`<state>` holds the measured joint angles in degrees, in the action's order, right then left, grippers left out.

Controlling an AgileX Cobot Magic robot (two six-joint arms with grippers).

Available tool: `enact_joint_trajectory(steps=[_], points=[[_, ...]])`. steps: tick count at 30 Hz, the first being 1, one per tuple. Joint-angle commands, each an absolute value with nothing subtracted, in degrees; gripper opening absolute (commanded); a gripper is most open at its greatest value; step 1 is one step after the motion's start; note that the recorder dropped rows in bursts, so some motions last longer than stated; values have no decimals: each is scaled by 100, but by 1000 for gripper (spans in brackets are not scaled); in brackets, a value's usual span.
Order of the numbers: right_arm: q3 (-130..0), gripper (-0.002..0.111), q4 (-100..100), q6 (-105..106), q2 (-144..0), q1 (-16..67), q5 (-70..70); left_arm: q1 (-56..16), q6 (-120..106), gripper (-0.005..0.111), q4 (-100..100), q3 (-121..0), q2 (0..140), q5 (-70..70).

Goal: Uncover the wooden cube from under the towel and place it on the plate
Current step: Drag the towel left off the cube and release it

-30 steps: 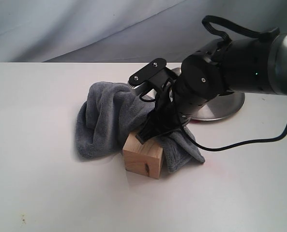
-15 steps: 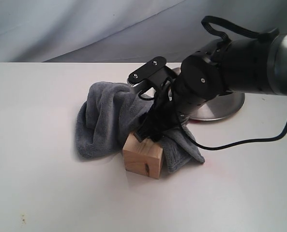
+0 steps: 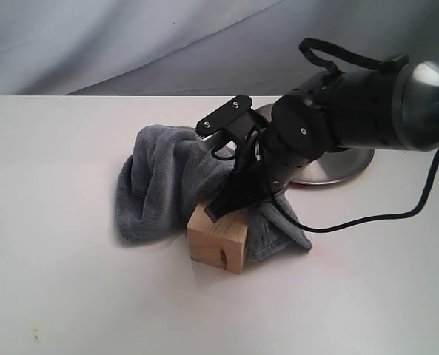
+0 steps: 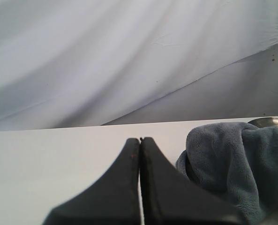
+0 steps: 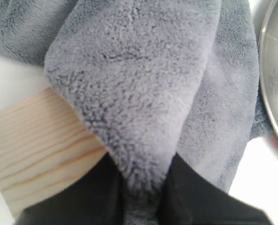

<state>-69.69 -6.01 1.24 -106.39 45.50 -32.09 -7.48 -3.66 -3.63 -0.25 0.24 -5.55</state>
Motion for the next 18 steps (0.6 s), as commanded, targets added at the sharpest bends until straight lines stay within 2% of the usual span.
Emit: enact_joint_trajectory(steps=[1, 4, 13, 18], points=[[-6980, 0, -658, 56, -10493, 4519, -3150, -736, -354, 0, -377, 0, 0, -494], [-7012, 0, -898, -185, -10297, 4519, -2842, -736, -354, 0, -377, 0, 0, -494], [-7012, 0, -2096, -349, -10443, 4487, -541, -736, -354, 0, -377, 0, 0, -494], [-7012, 0, -1987, -349, -10706, 4375, 768, -736, -354, 0, -377, 0, 0, -494]])
